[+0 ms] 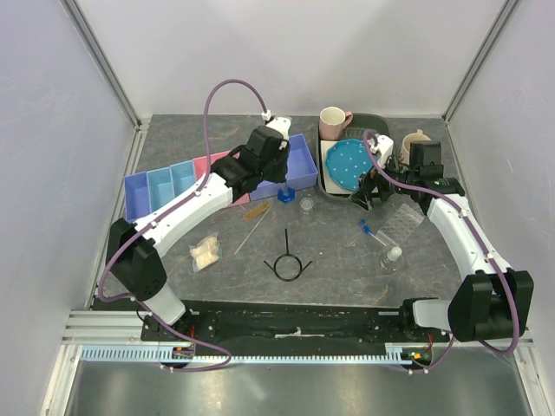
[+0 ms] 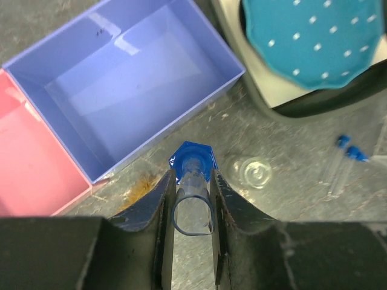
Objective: Organize the chemistry lab equipment
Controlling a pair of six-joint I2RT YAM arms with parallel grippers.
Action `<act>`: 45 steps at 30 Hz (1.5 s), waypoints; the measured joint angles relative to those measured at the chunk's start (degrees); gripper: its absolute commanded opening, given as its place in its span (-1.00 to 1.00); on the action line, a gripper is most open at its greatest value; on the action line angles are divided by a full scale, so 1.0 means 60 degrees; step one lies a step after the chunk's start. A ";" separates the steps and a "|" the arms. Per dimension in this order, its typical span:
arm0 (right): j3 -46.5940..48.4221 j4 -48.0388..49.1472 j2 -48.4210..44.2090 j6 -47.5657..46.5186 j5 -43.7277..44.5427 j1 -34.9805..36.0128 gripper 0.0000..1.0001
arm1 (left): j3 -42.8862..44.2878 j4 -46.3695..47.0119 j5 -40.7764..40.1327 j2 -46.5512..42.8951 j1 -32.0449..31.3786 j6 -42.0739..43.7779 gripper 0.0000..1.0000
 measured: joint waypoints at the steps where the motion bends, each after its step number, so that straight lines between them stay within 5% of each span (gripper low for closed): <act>1: -0.0025 0.0000 0.0000 0.0004 -0.0007 0.0000 0.96 | 0.0233 -0.0066 0.0040 -0.0004 0.0011 -0.0025 -0.89; 12: -0.0138 0.0036 -0.0044 0.0044 -0.0193 0.0000 0.96 | 0.2266 -0.0321 0.2182 0.0284 0.1665 -0.1337 -0.90; 21: -0.0255 0.0117 -0.0237 0.0182 -0.0255 0.0000 0.96 | 0.2663 0.0743 0.4237 0.2488 0.3257 -0.3213 -0.91; 35: -0.0477 0.0222 -0.0412 0.0331 -0.0397 0.0000 0.96 | 0.3781 0.1297 0.6124 0.5439 0.3821 -0.4623 -0.82; 45: -0.0514 0.0357 -0.0412 0.0466 -0.0401 -0.0004 0.96 | 0.4102 0.1118 0.6674 0.5829 0.4065 -0.4940 -0.22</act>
